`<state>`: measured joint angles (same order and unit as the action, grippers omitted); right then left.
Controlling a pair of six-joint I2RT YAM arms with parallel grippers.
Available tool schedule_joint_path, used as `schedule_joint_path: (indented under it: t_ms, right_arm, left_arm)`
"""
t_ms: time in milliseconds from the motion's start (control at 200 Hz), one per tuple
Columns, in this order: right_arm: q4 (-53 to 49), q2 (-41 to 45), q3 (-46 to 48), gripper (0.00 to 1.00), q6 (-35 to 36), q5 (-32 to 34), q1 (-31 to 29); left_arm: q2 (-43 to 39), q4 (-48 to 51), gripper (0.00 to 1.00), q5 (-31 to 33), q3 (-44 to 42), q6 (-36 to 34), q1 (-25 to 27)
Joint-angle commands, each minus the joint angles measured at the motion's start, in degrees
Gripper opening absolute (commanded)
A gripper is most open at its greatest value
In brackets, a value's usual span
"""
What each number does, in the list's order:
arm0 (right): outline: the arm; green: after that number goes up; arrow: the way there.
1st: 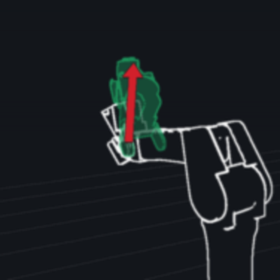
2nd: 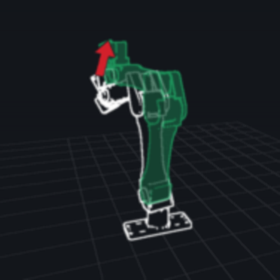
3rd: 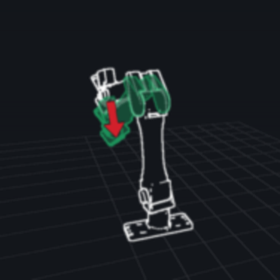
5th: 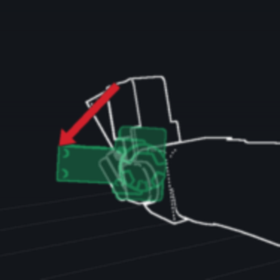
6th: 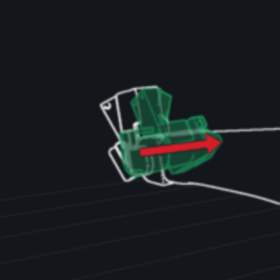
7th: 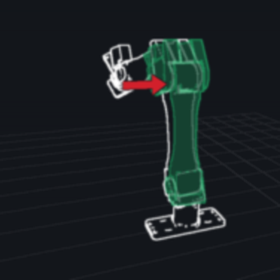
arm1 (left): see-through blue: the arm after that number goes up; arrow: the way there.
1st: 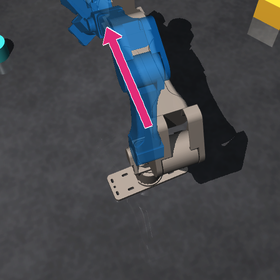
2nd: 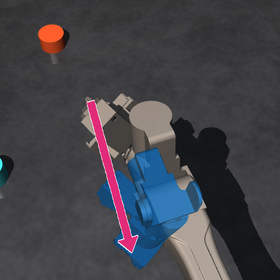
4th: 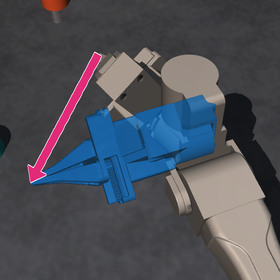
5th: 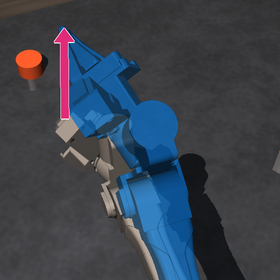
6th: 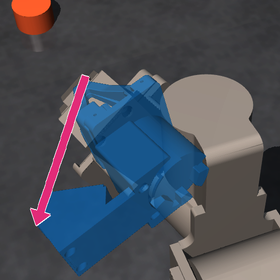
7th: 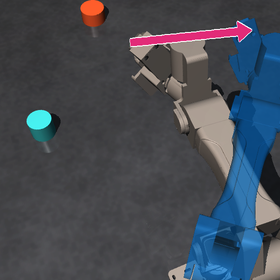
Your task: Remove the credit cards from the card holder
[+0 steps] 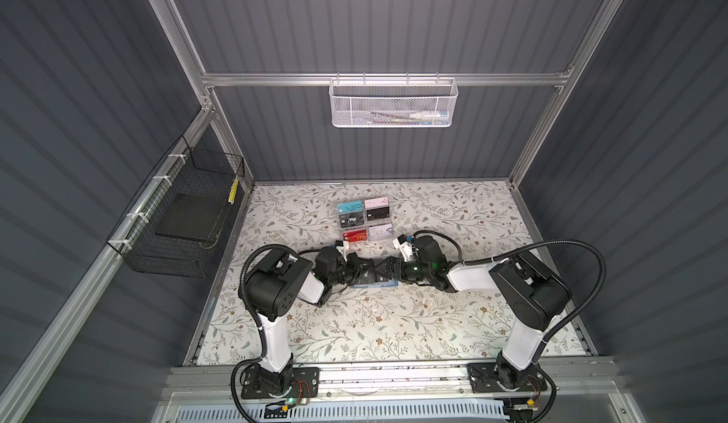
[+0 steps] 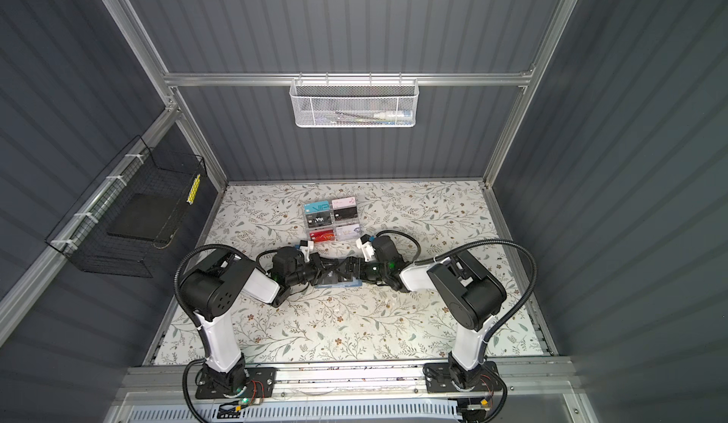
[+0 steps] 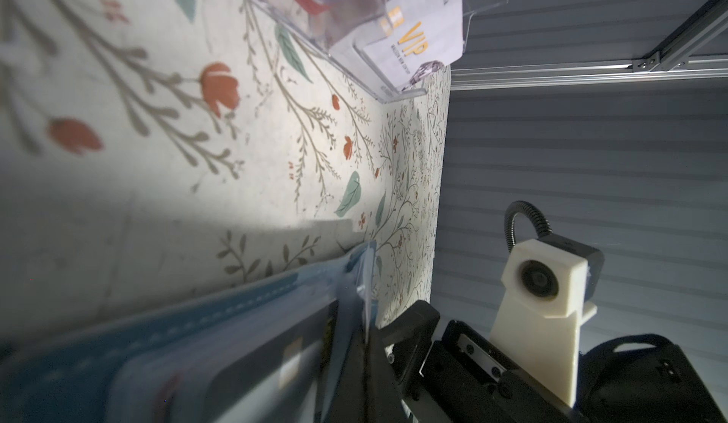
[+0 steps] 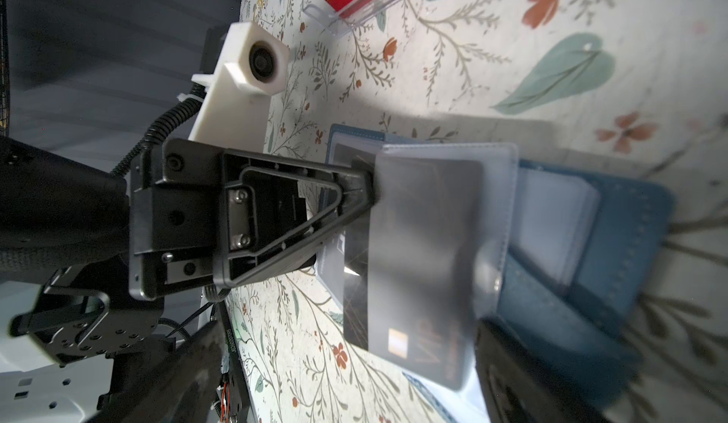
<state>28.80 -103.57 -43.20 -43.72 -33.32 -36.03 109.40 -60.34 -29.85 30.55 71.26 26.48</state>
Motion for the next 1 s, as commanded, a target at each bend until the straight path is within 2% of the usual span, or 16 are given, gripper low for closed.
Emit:
schedule_joint_path:
  t_ms: [0,230,690,996]
  right_arm:
    - [-3.6,-2.4,0.0,0.99,-0.5,0.3,0.0]
    - [-3.6,-2.3,0.0,0.99,-0.5,0.2,0.0]
    - [-3.8,-1.2,0.3,0.99,0.3,0.6,0.0]
    - [-4.4,-0.1,0.6,0.99,1.0,0.8,-0.1]
  left_arm:
    - [-1.5,2.5,0.0,-1.5,-0.9,-2.8,0.1]
    - [-2.9,4.5,0.0,-1.8,-1.4,-4.9,-1.1]
    - [-9.4,17.4,0.0,-0.2,0.0,-12.2,-2.0]
    - [-14.3,24.8,0.0,0.0,0.8,-15.9,-4.5]
